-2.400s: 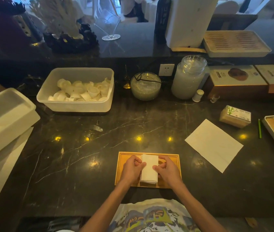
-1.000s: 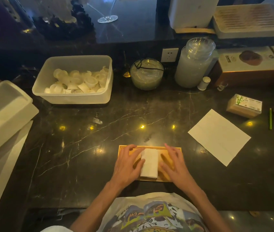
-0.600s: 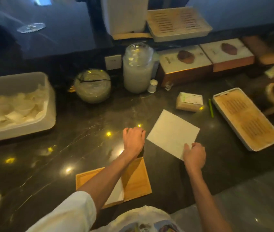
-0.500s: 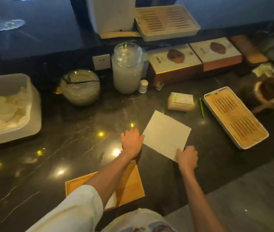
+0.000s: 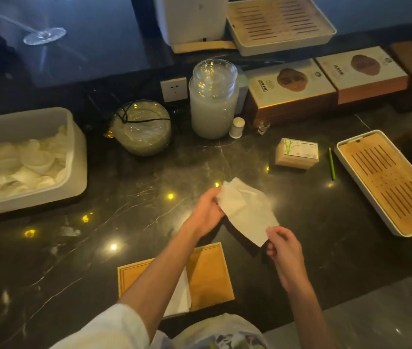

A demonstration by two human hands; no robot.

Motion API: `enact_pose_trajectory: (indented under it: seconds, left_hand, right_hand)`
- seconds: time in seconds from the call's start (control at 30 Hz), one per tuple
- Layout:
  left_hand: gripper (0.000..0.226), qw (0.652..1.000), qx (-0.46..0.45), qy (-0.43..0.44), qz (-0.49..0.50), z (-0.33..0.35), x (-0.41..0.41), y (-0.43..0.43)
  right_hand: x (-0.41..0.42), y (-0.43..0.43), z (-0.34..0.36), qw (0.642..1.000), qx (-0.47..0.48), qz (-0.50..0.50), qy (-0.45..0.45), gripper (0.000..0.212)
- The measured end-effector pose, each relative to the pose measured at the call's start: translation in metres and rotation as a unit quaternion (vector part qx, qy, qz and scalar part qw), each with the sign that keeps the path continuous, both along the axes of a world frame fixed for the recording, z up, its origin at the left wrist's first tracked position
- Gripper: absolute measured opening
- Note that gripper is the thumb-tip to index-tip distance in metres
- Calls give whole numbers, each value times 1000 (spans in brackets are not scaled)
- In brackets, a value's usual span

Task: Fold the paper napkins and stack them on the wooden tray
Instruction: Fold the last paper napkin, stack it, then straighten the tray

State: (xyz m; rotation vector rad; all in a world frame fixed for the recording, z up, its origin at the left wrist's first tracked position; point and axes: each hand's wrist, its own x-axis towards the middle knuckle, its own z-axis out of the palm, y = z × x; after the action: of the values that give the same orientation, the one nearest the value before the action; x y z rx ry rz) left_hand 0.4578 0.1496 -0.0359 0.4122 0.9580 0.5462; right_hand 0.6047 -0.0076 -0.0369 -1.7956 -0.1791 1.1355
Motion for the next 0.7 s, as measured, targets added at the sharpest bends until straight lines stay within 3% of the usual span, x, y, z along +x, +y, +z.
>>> enact_pose_trajectory:
  seconds: [0.07, 0.13, 0.2, 0.27, 0.37, 0.4, 0.47, 0.57, 0.63, 0.7]
  left_hand:
    - [59, 987, -42, -138, 77, 16, -32, -7]
    - [84, 983, -31, -173, 50, 27, -60, -24]
    - [95, 979, -26, -204, 12, 38, -88, -41]
    - [90, 981, -28, -190, 4, 51, -114, -54]
    - [49, 996, 60, -68, -3, 70, -145, -66]
    - [41, 995, 98, -23, -8, 76, -152, -68]
    - [49, 993, 122, 5, -2, 89, -168, -75]
    - [55, 990, 138, -16, -34, 109, -186, -88]
    - [47, 988, 149, -25, -36, 113, -195, -94]
    - [39, 987, 148, -54, -28, 112, -201, -98]
  right_hand:
    - [-30, -1, 20, 998, 52, 19, 19, 8]
    - [-66, 0, 39, 996, 77, 48, -6, 13]
    - [-100, -2, 54, 982, 99, 149, -58, 25]
    - [-124, -9, 66, 943, 108, 303, -80, 45]
    - [-142, -25, 78, 875, 118, 461, -83, 53]
    - [-141, -29, 80, 871, 129, 459, -117, 47]
    - [-132, -31, 85, 895, 161, 370, -191, 39]
    - [-110, -20, 88, 908, 157, 302, -245, 63]
    - [-103, -7, 93, 923, 131, 326, -158, 86]
    - [-106, 3, 96, 932, 115, 341, -44, 91]
